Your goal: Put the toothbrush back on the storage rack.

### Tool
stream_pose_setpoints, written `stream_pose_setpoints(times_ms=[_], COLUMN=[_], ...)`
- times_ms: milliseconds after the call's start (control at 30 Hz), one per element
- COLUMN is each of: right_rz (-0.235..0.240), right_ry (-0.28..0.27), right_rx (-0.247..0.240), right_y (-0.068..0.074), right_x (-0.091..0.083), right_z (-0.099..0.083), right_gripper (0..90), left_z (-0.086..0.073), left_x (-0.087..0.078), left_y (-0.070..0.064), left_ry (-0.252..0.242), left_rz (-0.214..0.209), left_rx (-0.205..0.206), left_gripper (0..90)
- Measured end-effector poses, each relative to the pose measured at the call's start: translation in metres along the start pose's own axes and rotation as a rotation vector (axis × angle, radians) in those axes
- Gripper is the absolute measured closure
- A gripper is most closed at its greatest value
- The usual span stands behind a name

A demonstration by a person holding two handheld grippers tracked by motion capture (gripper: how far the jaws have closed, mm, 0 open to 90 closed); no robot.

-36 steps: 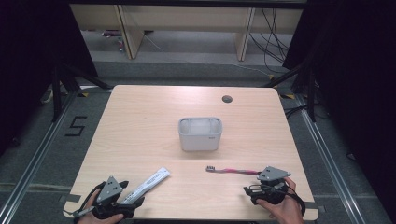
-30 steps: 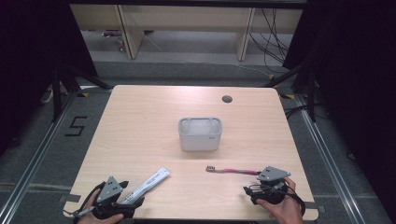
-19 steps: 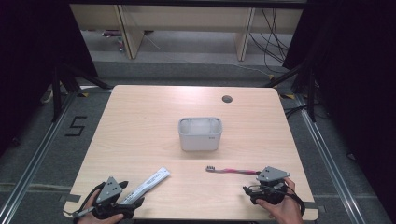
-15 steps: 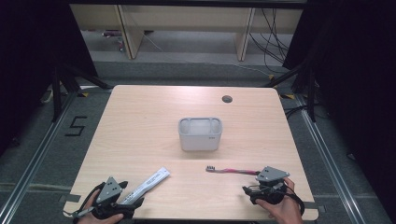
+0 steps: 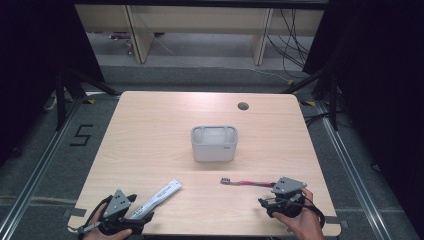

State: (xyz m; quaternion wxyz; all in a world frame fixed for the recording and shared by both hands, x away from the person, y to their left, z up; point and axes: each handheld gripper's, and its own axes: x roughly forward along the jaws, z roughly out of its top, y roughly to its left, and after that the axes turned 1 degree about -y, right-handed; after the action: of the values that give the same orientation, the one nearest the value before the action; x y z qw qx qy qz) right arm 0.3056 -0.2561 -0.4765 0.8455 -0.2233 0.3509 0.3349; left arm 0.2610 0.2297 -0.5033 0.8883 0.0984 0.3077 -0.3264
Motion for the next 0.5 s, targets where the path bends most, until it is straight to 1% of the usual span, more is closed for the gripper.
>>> stream_pose_setpoints(times_ms=[100,133,167,200,233,300,333,367,400,433,467,500], right_rz=[-0.002,-0.001,0.001,0.006,0.010,0.027,0.025,0.034,0.033,0.035,0.035,0.043], right_ry=[0.003,0.009,0.009,0.013,0.016,0.030,0.023,0.040,0.032,0.041,0.041,0.057], right_rx=[-0.022,-0.028,-0.034,-0.036,-0.042,-0.057,-0.067,-0.080,-0.093,-0.105,-0.105,-0.108], right_y=[0.002,0.002,0.002,0.002,0.002,0.002,0.002,0.002,0.002,0.000,0.000,-0.001], right_x=[0.001,0.001,0.002,0.003,0.003,0.004,0.006,0.006,0.009,0.010,0.010,0.011], right_z=[0.004,0.005,0.007,0.008,0.010,0.014,0.016,0.019,0.020,0.023,0.023,0.028], right_gripper=[34.6,35.2,35.8,36.5,37.2,40.1,41.1,42.6,43.7,44.6,44.6,47.9], left_z=[0.000,0.000,0.000,0.000,0.000,0.000,0.000,0.000,0.000,0.000,0.000,0.000], left_x=[0.000,-0.001,0.000,0.000,-0.001,-0.001,-0.001,-0.001,-0.001,-0.001,-0.001,-0.001], left_y=[0.000,0.000,0.000,0.000,0.000,0.000,0.000,0.000,0.000,0.000,0.000,0.000], left_ry=[-0.001,0.002,-0.001,0.008,0.007,0.005,0.005,0.009,0.008,0.008,0.008,0.009], left_rz=[-0.001,-0.011,0.000,-0.004,-0.014,-0.014,-0.014,-0.013,-0.013,-0.013,-0.013,-0.013], left_rx=[-0.003,-0.002,-0.002,0.000,-0.001,-0.003,-0.003,-0.003,-0.003,-0.004,-0.004,-0.003], left_gripper=[15.3,15.3,15.3,15.4,15.3,15.4,15.4,15.4,15.3,15.3,15.3,15.3])
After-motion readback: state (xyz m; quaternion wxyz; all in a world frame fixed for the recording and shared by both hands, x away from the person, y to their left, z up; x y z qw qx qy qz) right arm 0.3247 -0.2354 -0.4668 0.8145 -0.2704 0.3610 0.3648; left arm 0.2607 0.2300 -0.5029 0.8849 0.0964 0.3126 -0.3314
